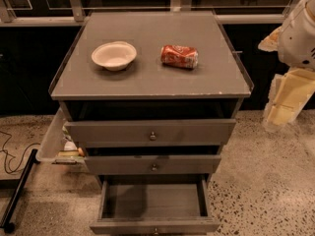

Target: Close bottom drawer

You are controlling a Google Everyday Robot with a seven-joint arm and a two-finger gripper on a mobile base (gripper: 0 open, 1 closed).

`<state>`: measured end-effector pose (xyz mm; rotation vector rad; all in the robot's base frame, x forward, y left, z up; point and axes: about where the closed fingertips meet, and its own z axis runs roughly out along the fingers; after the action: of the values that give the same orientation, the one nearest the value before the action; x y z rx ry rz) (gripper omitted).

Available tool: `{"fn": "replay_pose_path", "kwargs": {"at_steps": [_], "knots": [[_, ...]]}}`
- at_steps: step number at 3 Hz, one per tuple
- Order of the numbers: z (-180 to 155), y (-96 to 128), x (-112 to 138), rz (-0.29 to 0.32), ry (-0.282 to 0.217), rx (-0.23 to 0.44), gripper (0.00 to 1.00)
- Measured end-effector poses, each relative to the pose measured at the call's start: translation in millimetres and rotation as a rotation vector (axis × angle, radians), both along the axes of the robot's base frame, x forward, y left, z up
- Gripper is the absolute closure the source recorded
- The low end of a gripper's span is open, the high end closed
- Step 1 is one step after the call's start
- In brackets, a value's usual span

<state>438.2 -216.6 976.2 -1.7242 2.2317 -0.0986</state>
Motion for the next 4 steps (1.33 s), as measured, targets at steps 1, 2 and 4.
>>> {"fn": "replay_pose_path", "kwargs": {"at_steps": [1, 2, 4], "knots": [[-3.8, 1.4, 0.6, -0.006, -0.002, 0.007, 0.0], [-36.9, 9.6, -8.3, 0.022, 0.016, 0.057, 0.0], [-152.4, 19.9, -48.2, 0.102, 0.008, 0.237, 0.19]]}}
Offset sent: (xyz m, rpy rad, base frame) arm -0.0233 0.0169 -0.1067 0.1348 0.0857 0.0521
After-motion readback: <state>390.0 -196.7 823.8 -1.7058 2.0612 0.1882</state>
